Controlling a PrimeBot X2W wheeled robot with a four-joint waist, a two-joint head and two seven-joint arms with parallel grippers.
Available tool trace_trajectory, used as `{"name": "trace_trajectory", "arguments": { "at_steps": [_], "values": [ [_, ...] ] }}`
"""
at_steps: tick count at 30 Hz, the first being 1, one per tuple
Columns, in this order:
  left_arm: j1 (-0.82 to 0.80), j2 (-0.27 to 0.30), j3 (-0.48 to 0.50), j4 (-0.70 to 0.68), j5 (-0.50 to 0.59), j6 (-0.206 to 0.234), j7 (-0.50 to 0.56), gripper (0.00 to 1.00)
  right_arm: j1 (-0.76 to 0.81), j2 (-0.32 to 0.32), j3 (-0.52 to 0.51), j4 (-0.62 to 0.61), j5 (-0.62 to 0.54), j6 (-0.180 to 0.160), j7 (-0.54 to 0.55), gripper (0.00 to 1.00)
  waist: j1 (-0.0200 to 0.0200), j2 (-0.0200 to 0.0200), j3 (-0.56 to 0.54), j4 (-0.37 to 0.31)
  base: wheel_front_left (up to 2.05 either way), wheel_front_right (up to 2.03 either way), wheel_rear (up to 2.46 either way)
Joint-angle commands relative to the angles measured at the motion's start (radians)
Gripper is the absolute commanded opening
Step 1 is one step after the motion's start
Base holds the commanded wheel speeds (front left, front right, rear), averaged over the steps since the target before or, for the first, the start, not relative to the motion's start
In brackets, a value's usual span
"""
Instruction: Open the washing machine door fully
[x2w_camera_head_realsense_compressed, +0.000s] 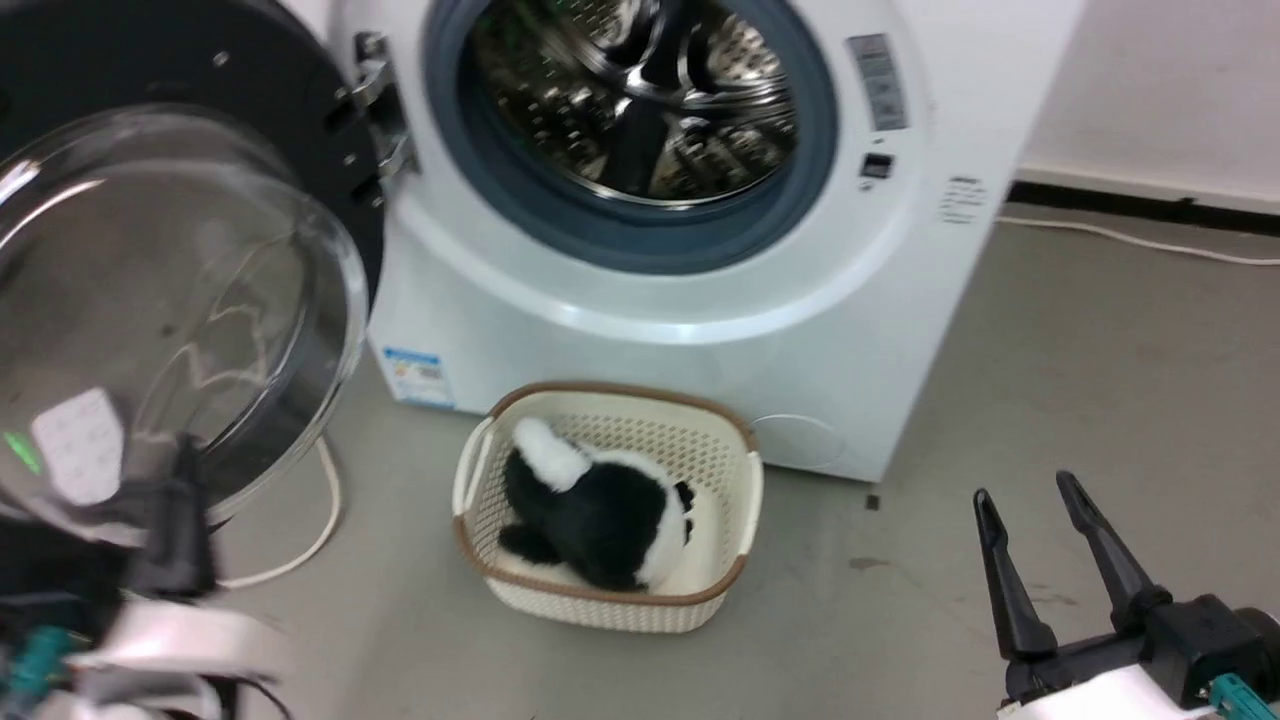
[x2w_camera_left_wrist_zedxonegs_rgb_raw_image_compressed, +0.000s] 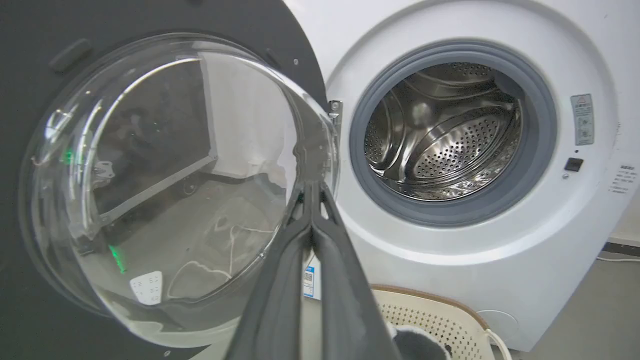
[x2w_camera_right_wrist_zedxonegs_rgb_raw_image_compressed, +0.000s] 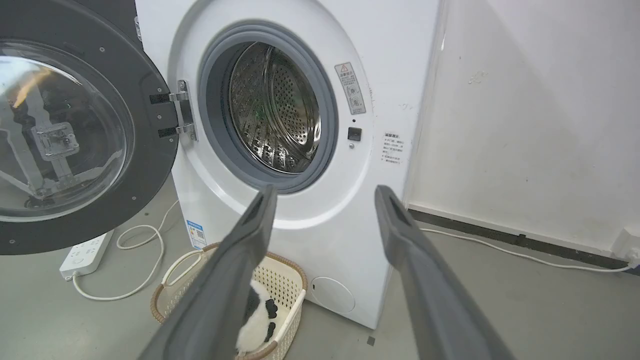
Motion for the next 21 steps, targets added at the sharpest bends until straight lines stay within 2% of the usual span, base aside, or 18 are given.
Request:
{"name": "trace_trajectory", "arguments": {
  "at_steps": [1,6,7,8,9,14,21],
  "values": [
    [0.016,-0.009,-0.010,-0.012,0.011,0.001,-0.004,0.00,0.014,0.002,-0.002,-0.004,-0.004,0.001,-0.005,1.00,0.0002,0.0000,-0.024,-0.027,0.00,0.00,0.00],
    [0.088,-0.078,-0.054,-0.081,0.055,0.031,-0.004,0.00,0.034,0.002,-0.006,-0.005,-0.006,0.001,-0.005,1.00,0.0002,0.0000,-0.044,-0.070,0.00,0.00,0.00],
    [0.101,-0.086,-0.060,-0.093,0.067,0.036,-0.004,0.22,0.039,0.002,-0.006,-0.005,-0.004,0.001,-0.005,1.00,0.0002,0.0000,-0.047,-0.078,0.00,0.00,0.00],
    [0.115,-0.091,-0.069,-0.102,0.082,0.041,-0.004,0.81,0.043,0.002,-0.005,-0.004,-0.002,0.001,-0.005,1.00,0.0002,0.0000,-0.051,-0.085,0.00,0.00,0.00],
    [0.128,-0.096,-0.079,-0.111,0.099,0.047,-0.004,1.00,0.047,0.002,-0.004,-0.003,0.000,0.001,-0.005,1.00,0.0002,0.0000,-0.055,-0.091,0.00,0.00,0.00],
    [0.186,-0.134,-0.143,-0.125,0.143,0.065,-0.004,1.00,0.064,0.002,-0.002,0.006,0.013,0.001,-0.005,1.00,0.0002,0.0000,-0.061,-0.111,0.00,0.00,0.00],
    [0.232,-0.154,-0.211,-0.113,0.183,0.081,-0.004,1.00,0.079,0.002,-0.002,0.028,0.033,0.001,-0.005,1.00,0.0002,0.0000,-0.067,-0.115,0.00,0.00,0.00]
  ]
}}
